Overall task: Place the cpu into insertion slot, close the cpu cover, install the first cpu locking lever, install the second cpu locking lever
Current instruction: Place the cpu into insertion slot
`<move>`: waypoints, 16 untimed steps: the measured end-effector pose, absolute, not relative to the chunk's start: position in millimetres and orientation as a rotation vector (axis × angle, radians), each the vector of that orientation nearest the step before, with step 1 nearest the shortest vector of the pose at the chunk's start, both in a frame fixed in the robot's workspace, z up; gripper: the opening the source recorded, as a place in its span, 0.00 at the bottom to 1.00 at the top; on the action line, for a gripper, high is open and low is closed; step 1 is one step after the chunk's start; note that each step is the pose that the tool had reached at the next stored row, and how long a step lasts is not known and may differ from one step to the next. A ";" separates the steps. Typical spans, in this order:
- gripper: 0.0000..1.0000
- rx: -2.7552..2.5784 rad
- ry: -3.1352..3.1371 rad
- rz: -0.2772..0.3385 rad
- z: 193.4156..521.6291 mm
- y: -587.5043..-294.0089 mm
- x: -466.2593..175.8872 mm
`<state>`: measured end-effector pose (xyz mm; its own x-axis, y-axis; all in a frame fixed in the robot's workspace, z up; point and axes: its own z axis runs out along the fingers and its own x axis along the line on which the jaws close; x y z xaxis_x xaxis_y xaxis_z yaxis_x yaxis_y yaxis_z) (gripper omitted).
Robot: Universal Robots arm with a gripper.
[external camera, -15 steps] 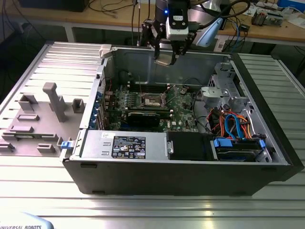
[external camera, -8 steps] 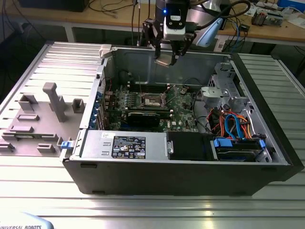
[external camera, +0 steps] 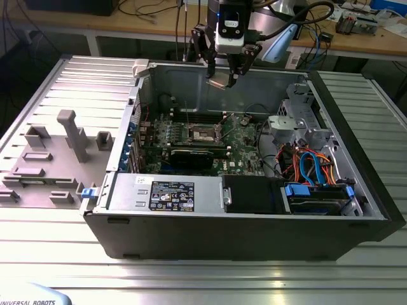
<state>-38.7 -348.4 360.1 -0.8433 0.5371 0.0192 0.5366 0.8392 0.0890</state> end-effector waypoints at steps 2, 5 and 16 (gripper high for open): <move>0.54 0.878 3.006 0.143 360.0 -348.4 -38.7; 0.54 0.878 3.006 0.143 360.0 -348.4 -38.7; 0.54 0.949 2.982 0.142 360.0 -348.4 -38.7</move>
